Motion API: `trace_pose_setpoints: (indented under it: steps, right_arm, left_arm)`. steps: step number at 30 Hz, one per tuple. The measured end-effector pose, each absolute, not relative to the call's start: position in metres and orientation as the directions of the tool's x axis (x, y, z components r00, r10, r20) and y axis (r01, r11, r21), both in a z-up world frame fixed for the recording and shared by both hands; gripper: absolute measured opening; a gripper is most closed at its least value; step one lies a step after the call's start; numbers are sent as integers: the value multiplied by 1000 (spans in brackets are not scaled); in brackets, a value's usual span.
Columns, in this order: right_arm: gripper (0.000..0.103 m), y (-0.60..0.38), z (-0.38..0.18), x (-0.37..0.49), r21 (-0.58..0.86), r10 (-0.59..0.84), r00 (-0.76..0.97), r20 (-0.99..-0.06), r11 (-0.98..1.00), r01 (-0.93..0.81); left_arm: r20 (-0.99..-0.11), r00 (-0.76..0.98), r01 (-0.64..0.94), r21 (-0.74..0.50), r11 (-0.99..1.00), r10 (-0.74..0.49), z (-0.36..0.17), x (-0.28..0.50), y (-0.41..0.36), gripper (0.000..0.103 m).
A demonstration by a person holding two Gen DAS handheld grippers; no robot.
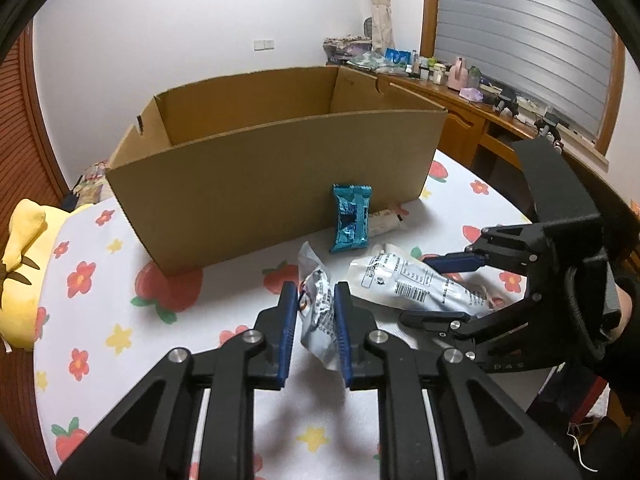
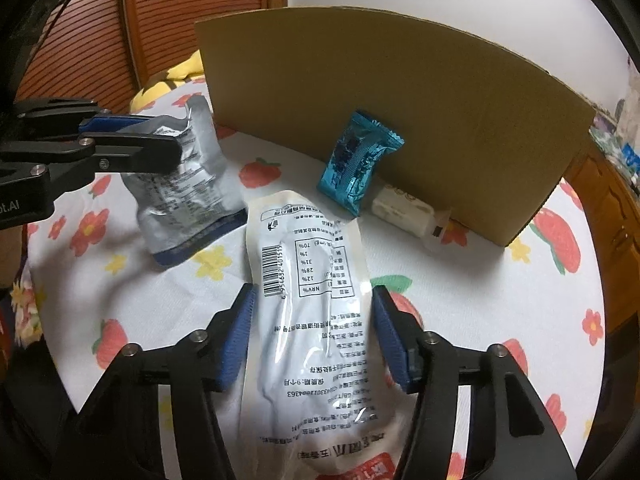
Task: Organize snacks
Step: 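Lift both held snacks and carry them over the box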
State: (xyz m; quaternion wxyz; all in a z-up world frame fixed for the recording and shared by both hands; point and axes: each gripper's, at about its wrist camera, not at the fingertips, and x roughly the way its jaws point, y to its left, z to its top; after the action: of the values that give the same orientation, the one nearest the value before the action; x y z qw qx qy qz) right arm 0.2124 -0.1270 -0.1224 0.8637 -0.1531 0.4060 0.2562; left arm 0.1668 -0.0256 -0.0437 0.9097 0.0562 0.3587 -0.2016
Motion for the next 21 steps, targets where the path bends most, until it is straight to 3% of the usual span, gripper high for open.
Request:
trace_pose_setpoints:
  steps: [5,21]
  right_arm:
    - [48,-128,-119,210,-87,303,559,-772,820,-565]
    - [48,-126,-62,193,-88,381,622,-684,804,-589]
  left_arm:
    - [-660,680,395,-35,918,-318,-36,164,-21,14]
    - [-590,743,381,-14,925,-316,9,159,-11,14]
